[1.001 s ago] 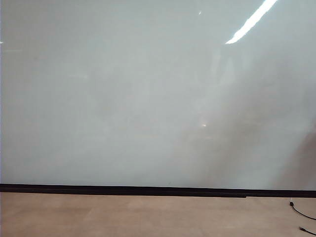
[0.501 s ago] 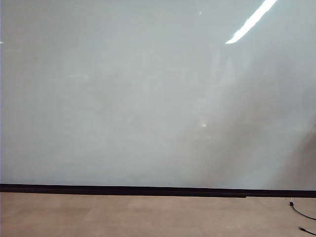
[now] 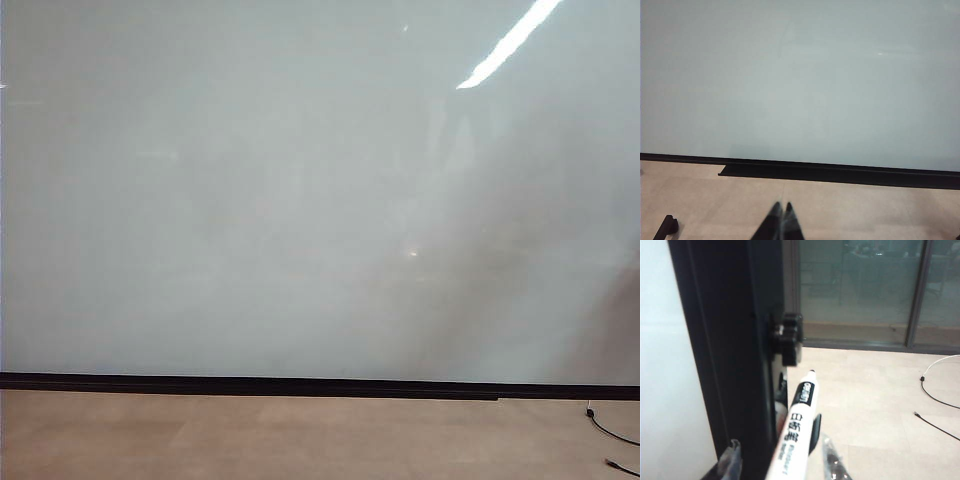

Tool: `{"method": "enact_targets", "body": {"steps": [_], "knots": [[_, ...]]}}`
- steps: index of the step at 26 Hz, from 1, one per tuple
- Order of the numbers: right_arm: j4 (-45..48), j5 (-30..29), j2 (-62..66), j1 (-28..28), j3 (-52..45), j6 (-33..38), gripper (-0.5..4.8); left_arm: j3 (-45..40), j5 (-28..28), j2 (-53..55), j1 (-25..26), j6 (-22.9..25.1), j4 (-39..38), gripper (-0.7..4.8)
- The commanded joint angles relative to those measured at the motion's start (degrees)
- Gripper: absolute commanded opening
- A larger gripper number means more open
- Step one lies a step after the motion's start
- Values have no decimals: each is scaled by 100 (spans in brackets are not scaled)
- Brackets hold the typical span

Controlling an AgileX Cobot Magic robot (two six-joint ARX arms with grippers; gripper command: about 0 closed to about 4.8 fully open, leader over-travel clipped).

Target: Pick up the pen on the shelf to the right of the whiteboard and draw a cross mark.

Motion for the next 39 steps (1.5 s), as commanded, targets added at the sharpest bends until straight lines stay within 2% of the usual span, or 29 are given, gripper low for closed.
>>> {"method": "enact_targets", "body": {"steps": [1, 18, 20, 24, 29, 39], "knots": [[107, -35, -72, -4, 13, 17, 210, 15, 22, 2, 0, 24, 26, -5], [107, 48, -70, -4, 24, 15, 192, 15, 22, 2, 0, 24, 26, -5], [107, 50, -70, -4, 24, 11, 84, 15, 22, 2, 0, 24, 26, -4], [105, 70, -70, -4, 24, 7, -6, 15, 22, 2, 0, 22, 26, -4], [107, 109, -74, -4, 24, 7, -5, 15, 22, 2, 0, 24, 26, -4], [107, 636, -251, -11, 24, -107, -5, 15, 24, 2, 0, 24, 26, -4]]}}
